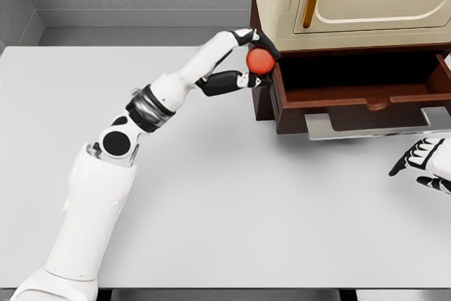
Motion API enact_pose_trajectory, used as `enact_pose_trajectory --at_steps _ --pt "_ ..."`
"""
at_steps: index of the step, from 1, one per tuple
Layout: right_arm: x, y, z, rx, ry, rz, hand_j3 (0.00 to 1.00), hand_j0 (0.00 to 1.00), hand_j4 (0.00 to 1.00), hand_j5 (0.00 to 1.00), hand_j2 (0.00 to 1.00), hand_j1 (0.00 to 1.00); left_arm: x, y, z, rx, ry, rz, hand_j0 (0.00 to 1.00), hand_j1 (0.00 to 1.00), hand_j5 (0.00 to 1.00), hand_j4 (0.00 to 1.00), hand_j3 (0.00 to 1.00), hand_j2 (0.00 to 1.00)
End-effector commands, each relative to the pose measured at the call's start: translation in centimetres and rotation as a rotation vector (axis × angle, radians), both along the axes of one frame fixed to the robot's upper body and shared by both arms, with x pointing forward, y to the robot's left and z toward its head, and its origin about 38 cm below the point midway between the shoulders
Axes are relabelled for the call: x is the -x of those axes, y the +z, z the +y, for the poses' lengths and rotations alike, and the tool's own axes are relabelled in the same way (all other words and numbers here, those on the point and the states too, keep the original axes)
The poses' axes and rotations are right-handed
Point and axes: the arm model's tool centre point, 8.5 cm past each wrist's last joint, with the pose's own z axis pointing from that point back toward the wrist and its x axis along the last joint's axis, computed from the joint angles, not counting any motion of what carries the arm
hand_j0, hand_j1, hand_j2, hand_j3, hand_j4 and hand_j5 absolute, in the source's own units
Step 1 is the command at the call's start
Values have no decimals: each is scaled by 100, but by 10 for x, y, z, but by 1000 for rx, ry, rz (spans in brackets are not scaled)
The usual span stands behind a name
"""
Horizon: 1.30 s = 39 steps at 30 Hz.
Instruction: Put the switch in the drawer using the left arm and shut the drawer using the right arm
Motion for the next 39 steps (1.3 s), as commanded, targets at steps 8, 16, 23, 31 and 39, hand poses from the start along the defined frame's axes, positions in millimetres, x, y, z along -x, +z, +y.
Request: enact_pose_trajectory --at_steps 8,16,23,31,39 --pt "-1 2 0 -5 -1 2 62 62 62 62 62 62 3 2 -18 -68 -25 -34 42 42 42 42 42 42" --pt "-1 1 -1 -5 -6 3 62 62 62 62 62 62 12 11 -34 -126 -54 -103 42 42 42 42 42 42" --pt "-1 1 -1 -5 -6 4 62 62 62 62 62 62 13 21 -49 -218 -56 -174 42 42 42 42 42 42" --pt "-1 0 -2 -7 -9 3 62 62 62 62 62 62 10 47 -64 -262 -78 -260 42 42 42 42 42 42" --pt "-1 2 -2 -3 -5 5 62 62 62 62 62 62 -6 61 -73 -313 -82 -284 43 43 43 43 43 43"
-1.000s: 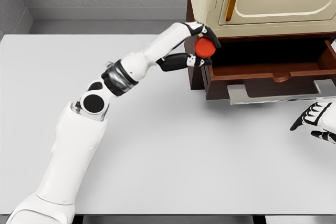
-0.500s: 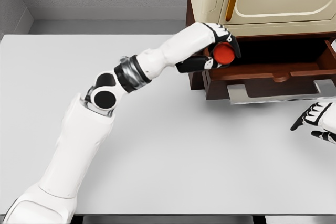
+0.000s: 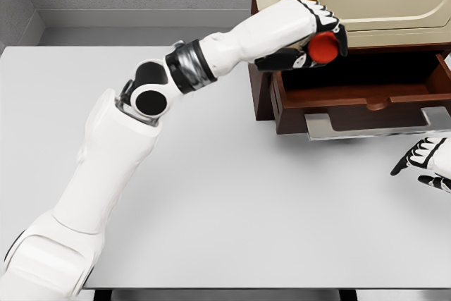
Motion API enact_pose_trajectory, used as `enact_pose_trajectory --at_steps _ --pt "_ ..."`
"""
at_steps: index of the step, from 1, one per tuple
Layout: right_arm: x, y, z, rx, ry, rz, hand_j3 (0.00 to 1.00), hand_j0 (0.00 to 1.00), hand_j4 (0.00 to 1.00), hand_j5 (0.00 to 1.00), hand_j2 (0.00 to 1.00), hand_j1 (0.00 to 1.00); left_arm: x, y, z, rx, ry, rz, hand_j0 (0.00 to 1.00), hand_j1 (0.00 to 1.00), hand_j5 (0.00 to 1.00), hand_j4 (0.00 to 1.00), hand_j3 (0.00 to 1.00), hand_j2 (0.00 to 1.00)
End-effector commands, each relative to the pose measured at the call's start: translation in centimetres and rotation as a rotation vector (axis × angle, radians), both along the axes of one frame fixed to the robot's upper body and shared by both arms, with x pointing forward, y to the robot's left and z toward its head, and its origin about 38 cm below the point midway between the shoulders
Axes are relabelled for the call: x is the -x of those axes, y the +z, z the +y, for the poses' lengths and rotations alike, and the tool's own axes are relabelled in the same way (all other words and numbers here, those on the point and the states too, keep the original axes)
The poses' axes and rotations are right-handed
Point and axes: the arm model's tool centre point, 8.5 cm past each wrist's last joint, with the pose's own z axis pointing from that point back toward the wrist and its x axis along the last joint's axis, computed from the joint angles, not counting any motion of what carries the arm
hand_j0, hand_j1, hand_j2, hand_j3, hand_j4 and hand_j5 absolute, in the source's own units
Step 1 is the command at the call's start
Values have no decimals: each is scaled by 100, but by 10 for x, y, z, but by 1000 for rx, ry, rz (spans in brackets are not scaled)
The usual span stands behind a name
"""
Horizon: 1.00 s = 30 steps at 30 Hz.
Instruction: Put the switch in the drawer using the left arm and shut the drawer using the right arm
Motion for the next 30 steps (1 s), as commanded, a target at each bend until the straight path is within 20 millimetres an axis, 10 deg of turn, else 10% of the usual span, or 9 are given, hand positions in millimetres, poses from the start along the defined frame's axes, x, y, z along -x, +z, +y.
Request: enact_pose_trajectory --at_steps 1,9,12,30 --pt "-1 1 0 -3 0 1 62 62 62 62 62 62 -3 -7 -3 -12 -2 23 43 43 43 43 43 43" --pt "-1 1 0 -2 -1 1 62 62 62 62 62 62 -14 -6 -5 -40 5 32 43 43 43 43 43 43" --pt "-1 1 0 -2 -1 1 62 62 62 62 62 62 -14 -6 -5 -42 5 30 66 66 66 66 66 66" --pt "-1 1 0 -2 -1 1 62 62 62 62 62 62 -7 -6 -14 -57 -22 17 69 69 69 69 69 69"
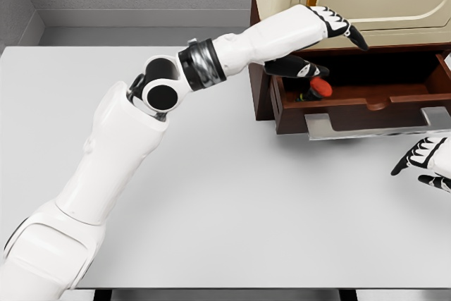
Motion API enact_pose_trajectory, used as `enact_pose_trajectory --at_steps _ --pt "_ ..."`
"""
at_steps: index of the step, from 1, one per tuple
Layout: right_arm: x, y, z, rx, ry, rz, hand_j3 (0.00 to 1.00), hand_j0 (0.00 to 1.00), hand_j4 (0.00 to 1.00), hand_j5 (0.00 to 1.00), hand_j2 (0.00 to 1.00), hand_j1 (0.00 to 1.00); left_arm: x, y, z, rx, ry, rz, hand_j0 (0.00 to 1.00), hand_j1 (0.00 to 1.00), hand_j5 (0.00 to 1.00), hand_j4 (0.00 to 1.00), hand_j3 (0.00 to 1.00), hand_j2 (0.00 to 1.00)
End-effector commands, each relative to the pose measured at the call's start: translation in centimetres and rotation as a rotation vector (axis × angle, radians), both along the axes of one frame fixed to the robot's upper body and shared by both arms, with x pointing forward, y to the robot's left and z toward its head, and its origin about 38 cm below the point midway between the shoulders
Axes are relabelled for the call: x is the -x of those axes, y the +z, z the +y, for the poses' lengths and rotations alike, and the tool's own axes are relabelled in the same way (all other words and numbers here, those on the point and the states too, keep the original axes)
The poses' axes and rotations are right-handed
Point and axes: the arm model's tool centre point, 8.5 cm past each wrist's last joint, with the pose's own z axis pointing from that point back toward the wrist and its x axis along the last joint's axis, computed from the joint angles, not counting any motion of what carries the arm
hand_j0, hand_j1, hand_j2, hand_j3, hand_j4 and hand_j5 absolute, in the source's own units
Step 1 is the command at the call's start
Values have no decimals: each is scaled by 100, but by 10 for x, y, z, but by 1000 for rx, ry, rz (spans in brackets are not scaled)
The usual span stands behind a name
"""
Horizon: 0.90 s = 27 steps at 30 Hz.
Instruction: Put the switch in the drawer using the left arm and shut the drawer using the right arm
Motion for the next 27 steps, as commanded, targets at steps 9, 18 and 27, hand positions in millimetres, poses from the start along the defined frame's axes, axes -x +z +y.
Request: enact_pose_trajectory --at_steps 9,18,27 --pt "-1 1 -1 -3 -4 1 62 62 62 62 62 62 12 12 -3 21 -25 -40 100 100 100 100 100 100" --pt "0 1 0 -4 -3 0 62 62 62 62 62 62 62 38 -25 119 -162 432 100 100 100 100 100 100" --pt "-1 1 -1 -3 -4 1 62 62 62 62 62 62 48 23 40 42 -174 977 100 100 100 100 100 100"
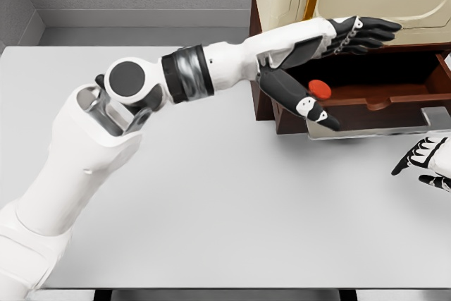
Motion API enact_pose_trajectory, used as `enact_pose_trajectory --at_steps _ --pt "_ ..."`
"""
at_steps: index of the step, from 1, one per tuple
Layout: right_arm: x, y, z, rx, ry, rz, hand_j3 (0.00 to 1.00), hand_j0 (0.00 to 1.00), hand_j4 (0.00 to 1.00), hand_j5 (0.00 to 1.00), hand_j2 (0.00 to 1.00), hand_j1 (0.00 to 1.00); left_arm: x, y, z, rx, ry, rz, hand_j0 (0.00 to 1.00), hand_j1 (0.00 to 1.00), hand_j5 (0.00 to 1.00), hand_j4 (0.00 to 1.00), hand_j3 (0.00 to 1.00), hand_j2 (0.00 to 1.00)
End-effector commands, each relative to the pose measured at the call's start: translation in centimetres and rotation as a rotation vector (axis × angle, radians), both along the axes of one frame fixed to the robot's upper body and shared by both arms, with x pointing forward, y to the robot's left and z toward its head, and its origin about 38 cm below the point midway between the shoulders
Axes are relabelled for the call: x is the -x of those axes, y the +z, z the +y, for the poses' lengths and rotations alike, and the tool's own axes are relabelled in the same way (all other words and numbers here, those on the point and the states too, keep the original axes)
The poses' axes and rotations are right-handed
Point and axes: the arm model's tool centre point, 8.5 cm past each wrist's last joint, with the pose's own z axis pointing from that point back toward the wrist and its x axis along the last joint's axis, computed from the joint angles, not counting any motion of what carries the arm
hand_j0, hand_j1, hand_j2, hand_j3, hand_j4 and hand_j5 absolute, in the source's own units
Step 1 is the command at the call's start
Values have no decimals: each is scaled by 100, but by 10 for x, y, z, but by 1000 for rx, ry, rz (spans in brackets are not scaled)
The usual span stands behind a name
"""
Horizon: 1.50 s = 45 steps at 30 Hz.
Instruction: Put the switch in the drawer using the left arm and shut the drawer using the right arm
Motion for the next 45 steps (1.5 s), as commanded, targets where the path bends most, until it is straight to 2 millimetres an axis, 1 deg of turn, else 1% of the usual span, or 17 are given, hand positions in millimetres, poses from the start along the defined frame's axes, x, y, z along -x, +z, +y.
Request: enact_pose_trajectory --at_steps 1,2,4,7,9,17,22,32,36,37,38,43,45 --pt "0 1 0 -4 -1 0 62 62 62 62 62 62 -7 -14 29 -75 8 158 100 100 100 100 100 100" --pt "0 1 0 -4 -1 0 62 62 62 62 62 62 -8 -14 34 -95 5 183 100 100 100 100 100 100" --pt "0 1 1 -4 1 0 61 61 61 61 61 61 -7 -23 36 -176 5 179 100 100 100 100 100 100" --pt "0 1 1 -5 1 -1 61 61 61 61 61 61 -7 -30 39 -208 8 185 100 100 100 100 100 100" --pt "-1 1 0 -4 -1 -1 61 61 61 61 61 61 -5 -33 37 -214 2 190 100 100 100 100 100 100" --pt "-1 1 -1 -4 -4 0 61 61 61 61 61 61 -5 -34 35 -217 4 184 100 100 100 100 100 100" --pt "-1 1 -1 -3 -4 0 60 60 60 60 60 60 -10 -36 35 -222 19 189 100 100 100 100 100 100" --pt "-1 1 0 -2 -2 -1 60 60 60 60 60 60 -15 -46 20 -233 20 203 100 100 100 100 100 100" --pt "-1 1 -1 -3 -4 -1 60 60 60 60 60 60 -13 -46 13 -230 14 194 100 100 100 100 100 100" --pt "-1 1 -1 -3 -4 -1 60 60 60 60 60 60 -15 -47 13 -232 19 197 100 100 100 100 100 100" --pt "-1 1 -1 -3 -4 -1 60 60 60 60 60 60 -17 -49 8 -229 21 202 100 100 100 100 100 100" --pt "-1 1 -1 -3 -4 -1 60 60 60 60 60 60 -20 -52 4 -228 25 213 100 100 100 100 100 100" --pt "-1 1 -1 -1 -3 -1 60 60 60 60 60 60 -25 -53 2 -226 31 224 100 100 100 100 100 100"
